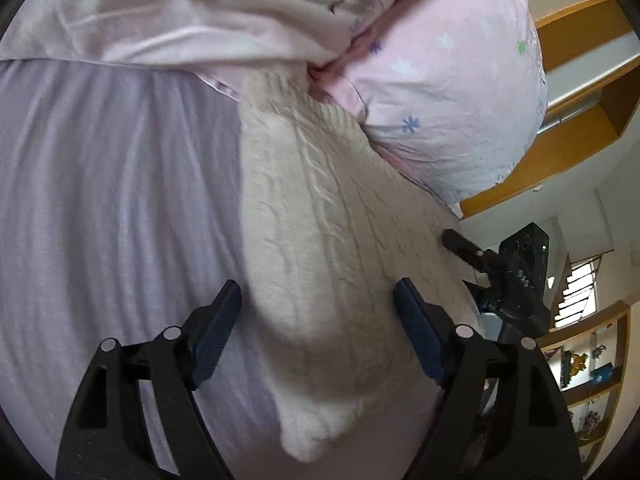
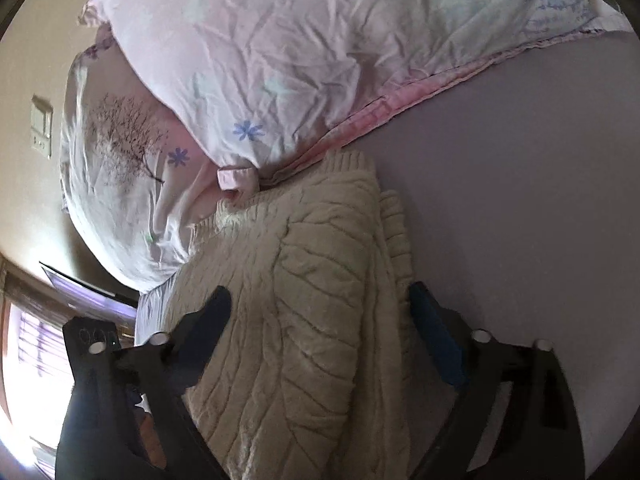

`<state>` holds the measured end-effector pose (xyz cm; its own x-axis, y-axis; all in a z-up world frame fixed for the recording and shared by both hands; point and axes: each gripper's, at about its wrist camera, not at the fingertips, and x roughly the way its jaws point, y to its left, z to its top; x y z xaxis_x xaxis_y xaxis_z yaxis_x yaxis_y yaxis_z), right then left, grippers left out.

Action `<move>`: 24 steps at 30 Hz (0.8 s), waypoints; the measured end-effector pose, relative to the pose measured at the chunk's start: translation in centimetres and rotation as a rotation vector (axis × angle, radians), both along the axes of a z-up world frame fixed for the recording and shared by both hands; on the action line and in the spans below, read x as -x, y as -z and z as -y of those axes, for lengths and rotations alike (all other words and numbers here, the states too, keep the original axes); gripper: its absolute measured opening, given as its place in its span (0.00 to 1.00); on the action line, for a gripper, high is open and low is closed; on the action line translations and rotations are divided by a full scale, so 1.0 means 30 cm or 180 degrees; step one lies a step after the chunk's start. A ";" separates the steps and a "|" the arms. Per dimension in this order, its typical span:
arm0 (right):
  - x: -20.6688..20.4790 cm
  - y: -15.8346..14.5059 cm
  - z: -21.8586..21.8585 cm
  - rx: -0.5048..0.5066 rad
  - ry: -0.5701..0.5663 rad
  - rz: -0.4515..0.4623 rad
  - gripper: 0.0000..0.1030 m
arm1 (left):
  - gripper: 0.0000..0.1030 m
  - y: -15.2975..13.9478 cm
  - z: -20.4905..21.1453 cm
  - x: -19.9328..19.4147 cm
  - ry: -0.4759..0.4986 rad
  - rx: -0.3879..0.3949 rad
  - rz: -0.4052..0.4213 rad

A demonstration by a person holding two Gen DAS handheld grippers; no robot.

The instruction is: Fold small clothes

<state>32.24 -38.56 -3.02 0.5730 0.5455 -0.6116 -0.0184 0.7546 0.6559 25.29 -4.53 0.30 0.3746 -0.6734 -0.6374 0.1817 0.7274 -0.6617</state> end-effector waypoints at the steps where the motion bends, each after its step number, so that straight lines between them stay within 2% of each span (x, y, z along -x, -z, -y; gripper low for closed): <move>1: 0.000 -0.001 -0.010 0.0058 0.0002 0.0014 0.60 | 0.75 0.011 0.012 -0.005 0.0033 0.0078 -0.0021; 2: 0.001 0.008 -0.013 -0.0019 -0.0052 0.0013 0.51 | 0.73 0.019 -0.002 -0.007 0.0018 0.0095 0.0013; 3: -0.006 0.016 -0.015 -0.0116 -0.0087 0.0001 0.43 | 0.63 0.023 0.009 -0.016 0.0004 0.0059 0.0044; 4: -0.006 0.019 -0.014 -0.0201 -0.0091 0.0013 0.41 | 0.58 0.034 -0.003 -0.026 0.0003 0.0033 0.0048; 5: 0.000 0.013 -0.014 -0.0230 -0.0103 0.0055 0.39 | 0.46 0.032 -0.002 -0.032 0.0017 0.0063 0.0049; 6: 0.012 -0.001 -0.019 -0.0330 -0.0147 0.0147 0.38 | 0.40 0.018 0.001 -0.045 0.0058 0.0157 0.0053; 8: 0.020 -0.015 -0.048 -0.0506 -0.0287 0.0244 0.37 | 0.38 -0.017 -0.050 -0.024 0.0140 0.0268 0.0095; 9: 0.027 -0.023 -0.092 -0.0625 -0.0481 0.0271 0.36 | 0.38 -0.048 -0.088 0.011 0.0138 0.0195 0.0214; 11: 0.038 -0.027 -0.180 -0.0592 -0.0740 0.0252 0.36 | 0.39 -0.091 -0.159 0.076 0.0058 -0.0014 0.0440; 12: 0.042 -0.025 -0.266 -0.0423 -0.0923 0.0218 0.36 | 0.40 -0.105 -0.208 0.114 -0.0022 -0.0148 0.0516; 13: 0.041 -0.023 -0.312 -0.0304 -0.0998 0.0198 0.40 | 0.42 -0.104 -0.243 0.136 -0.0088 -0.0261 0.0537; 14: 0.041 -0.019 -0.376 -0.0050 -0.1068 0.0179 0.44 | 0.47 -0.090 -0.283 0.157 -0.0168 -0.0400 0.0525; 15: 0.042 -0.022 -0.412 0.0186 -0.1075 0.0186 0.54 | 0.50 -0.076 -0.313 0.171 -0.0250 -0.0475 0.0494; 16: 0.047 -0.036 -0.415 0.0325 -0.1002 0.0211 0.56 | 0.50 -0.069 -0.340 0.181 -0.0331 -0.0503 0.0491; 17: 0.054 -0.050 -0.403 0.0326 -0.0932 0.0223 0.56 | 0.54 -0.072 -0.372 0.201 -0.0436 -0.0506 0.0528; 18: 0.069 -0.072 -0.368 0.0254 -0.0779 0.0274 0.56 | 0.63 -0.087 -0.409 0.231 -0.0552 -0.0450 0.0625; 20: 0.130 -0.131 -0.286 0.0111 -0.0413 0.0619 0.56 | 0.70 -0.117 -0.455 0.272 -0.0720 -0.0373 0.0799; 22: 0.158 -0.154 -0.281 0.0128 -0.0426 0.0693 0.52 | 0.71 -0.141 -0.481 0.304 -0.0789 -0.0302 0.0942; 24: 0.176 -0.148 -0.341 0.0274 -0.0582 0.0652 0.43 | 0.72 -0.156 -0.480 0.320 -0.0744 -0.0237 0.1006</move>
